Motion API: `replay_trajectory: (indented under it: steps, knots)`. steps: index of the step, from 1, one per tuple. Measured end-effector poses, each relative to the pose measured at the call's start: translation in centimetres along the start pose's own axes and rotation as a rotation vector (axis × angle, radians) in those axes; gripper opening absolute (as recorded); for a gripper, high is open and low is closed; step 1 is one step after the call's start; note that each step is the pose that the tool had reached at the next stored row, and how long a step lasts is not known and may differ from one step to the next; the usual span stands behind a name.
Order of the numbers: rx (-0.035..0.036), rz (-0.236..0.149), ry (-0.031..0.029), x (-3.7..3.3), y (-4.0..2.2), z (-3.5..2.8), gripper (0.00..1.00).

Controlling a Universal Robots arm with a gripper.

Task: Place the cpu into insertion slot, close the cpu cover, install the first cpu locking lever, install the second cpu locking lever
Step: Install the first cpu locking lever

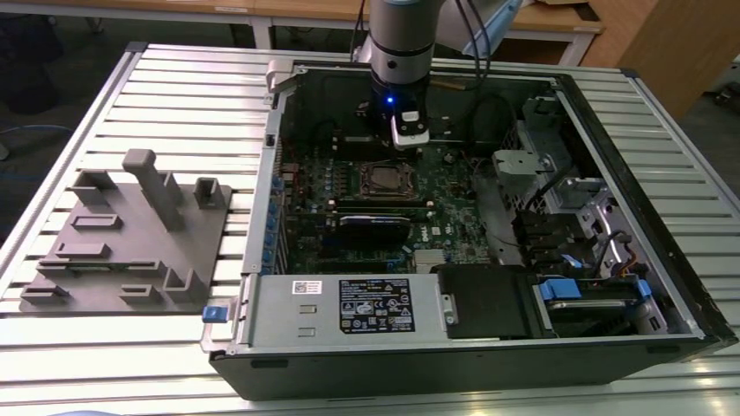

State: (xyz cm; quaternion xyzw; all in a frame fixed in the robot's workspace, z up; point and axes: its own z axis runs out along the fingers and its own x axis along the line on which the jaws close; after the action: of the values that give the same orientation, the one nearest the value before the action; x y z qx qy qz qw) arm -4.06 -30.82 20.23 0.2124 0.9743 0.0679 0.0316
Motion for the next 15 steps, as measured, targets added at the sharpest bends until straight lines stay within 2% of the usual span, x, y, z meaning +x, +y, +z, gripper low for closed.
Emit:
replay_trajectory:
  steps: [6,11,15]
  knots:
    - [-0.0045,-0.001,-0.0086,0.02,-0.01,0.03,0.10]
    - [-0.0047,-0.001,-0.0090,0.02,0.00,0.03,0.10]
    - [-0.0049,-0.001,-0.0091,-0.38,0.18,0.08,0.10]
